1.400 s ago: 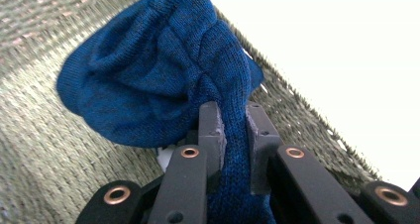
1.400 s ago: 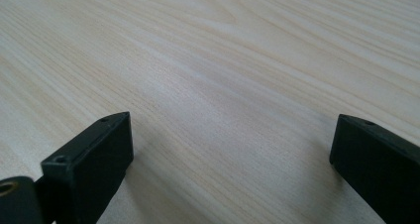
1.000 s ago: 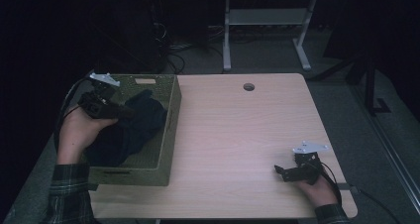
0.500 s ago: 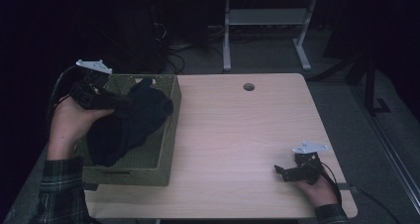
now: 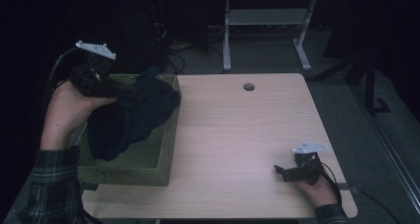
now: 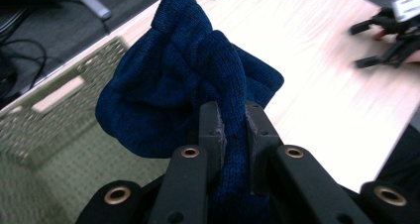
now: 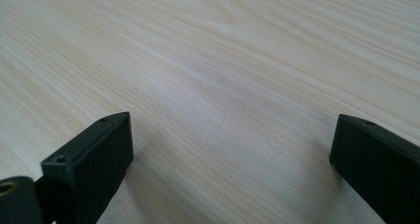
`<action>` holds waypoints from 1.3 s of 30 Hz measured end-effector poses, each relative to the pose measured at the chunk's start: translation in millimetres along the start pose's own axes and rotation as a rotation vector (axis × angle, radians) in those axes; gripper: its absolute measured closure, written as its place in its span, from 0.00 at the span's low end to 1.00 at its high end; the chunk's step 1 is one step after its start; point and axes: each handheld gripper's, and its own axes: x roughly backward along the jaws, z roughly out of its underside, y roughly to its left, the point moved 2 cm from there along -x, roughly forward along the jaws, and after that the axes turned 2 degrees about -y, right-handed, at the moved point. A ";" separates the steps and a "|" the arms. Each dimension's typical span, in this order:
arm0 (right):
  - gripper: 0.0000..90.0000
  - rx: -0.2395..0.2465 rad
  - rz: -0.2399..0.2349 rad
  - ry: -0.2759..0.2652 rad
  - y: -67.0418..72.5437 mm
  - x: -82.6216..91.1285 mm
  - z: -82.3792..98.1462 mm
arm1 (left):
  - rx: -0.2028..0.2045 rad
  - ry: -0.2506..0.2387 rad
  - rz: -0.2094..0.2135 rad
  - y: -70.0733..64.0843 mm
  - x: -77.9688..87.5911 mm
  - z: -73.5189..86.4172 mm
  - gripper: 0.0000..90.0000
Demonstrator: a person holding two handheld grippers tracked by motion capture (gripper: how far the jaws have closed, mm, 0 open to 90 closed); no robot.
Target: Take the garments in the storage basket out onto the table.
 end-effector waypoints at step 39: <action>0.03 -0.003 -0.001 0.000 0.2 0.1 0.0 | -0.164 -0.048 0.203 -71.6 -50.6 -79.0 0.90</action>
